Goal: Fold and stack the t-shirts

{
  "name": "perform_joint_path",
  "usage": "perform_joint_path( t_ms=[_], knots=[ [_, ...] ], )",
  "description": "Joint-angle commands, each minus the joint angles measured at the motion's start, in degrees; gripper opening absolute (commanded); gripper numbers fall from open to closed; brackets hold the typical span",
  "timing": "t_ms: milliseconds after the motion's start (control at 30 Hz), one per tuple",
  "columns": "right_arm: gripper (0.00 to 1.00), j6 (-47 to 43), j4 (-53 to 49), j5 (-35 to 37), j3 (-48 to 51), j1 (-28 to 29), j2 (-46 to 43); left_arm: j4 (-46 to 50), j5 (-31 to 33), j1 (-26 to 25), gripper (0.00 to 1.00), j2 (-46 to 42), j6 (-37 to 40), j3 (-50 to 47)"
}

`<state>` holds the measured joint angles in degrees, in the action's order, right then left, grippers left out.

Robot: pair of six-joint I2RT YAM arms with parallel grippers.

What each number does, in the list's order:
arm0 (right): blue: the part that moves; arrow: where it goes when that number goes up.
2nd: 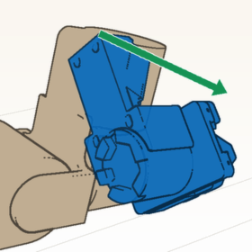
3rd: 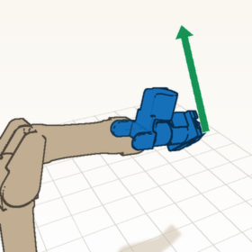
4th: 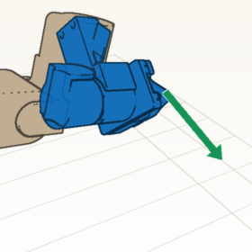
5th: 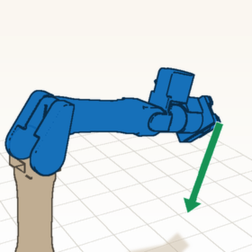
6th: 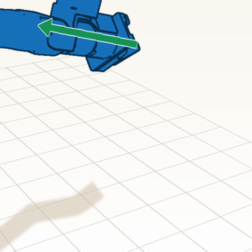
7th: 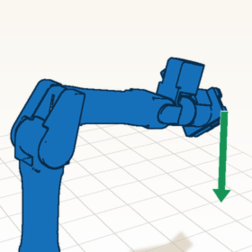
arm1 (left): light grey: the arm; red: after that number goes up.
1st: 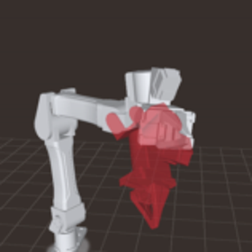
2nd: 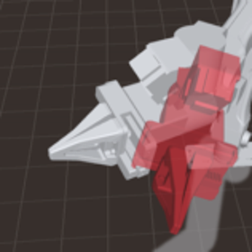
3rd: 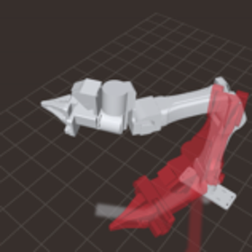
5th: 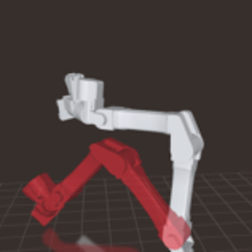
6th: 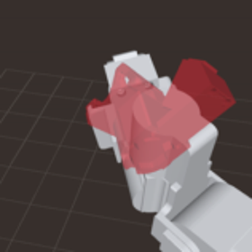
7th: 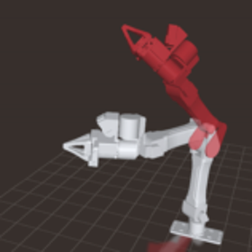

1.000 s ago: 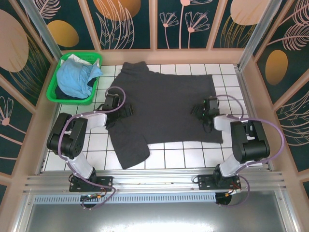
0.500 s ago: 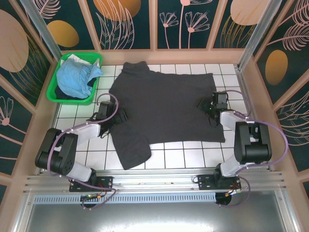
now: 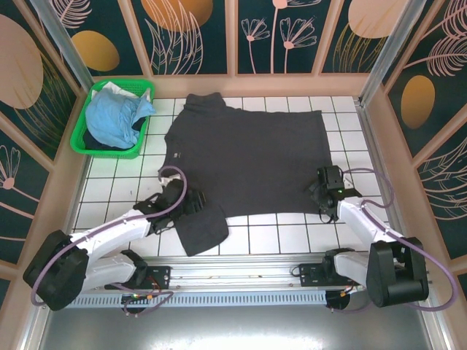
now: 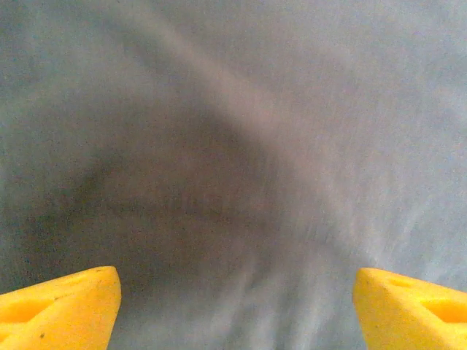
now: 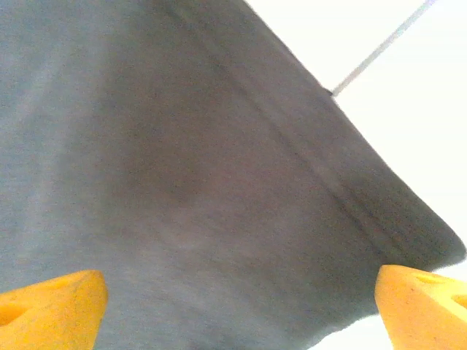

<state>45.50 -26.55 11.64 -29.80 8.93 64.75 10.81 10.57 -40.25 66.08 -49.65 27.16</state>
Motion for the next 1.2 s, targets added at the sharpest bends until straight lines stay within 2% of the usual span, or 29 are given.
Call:
perform_joint_path(
  t_ms=[0,133,267,333,600,700,800,967,1033,1100,1167],
  knots=[
    [0.95,12.17,-10.74,5.01,0.45,-0.7,-1.31,14.41,4.5,-5.92,0.81,-1.65,-7.75,1.45],
    [0.95,12.96,-11.34,5.85,0.41,-2.32,-2.16,20.78,4.88,-11.82,0.76,-3.94,-12.21,0.89],
    [0.89,8.1,-7.14,2.61,0.44,-7.45,-1.08,20.82,1.84,-16.35,0.75,-2.83,-15.87,-1.35],
    [0.85,7.34,-6.09,3.25,0.6,-8.9,-0.77,21.32,1.56,-18.71,0.74,-2.93,-17.8,-1.49],
    [0.67,2.05,2.13,-1.75,4.43,-14.07,-1.12,26.12,1.15,-22.24,0.67,-5.26,-21.52,-1.8],
    [0.64,1.16,3.79,-2.8,5.45,-15.46,-1.17,25.46,0.63,-22.69,0.61,-4.55,-21.81,-2.32],
    [0.59,0.26,5.19,-4.04,6.03,-16.23,-1.3,23.12,-0.49,-23.22,0.52,-3.2,-21.17,-2.38],
    [0.45,-0.51,7.95,-6.68,6.93,-16.66,-1.6,21.26,-0.41,-23.37,0.26,-3.4,-19.97,-1.75],
    [0.38,-1.13,9.06,-8.02,7.45,-16.75,-1.53,18.88,-0.68,-23.36,0.17,-5.53,-19.71,-2.51],
    [0.34,-1.86,9.27,-7.67,7.47,-16.73,-1.81,16.84,-0.29,-23.36,0.03,-8.04,-20.28,-3.65],
    [0.27,-2.42,9.64,-7.63,7.5,-16.79,-2.34,15.94,0.25,-23.3,0.0,-9.83,-20.74,-4.24]
  ],
)
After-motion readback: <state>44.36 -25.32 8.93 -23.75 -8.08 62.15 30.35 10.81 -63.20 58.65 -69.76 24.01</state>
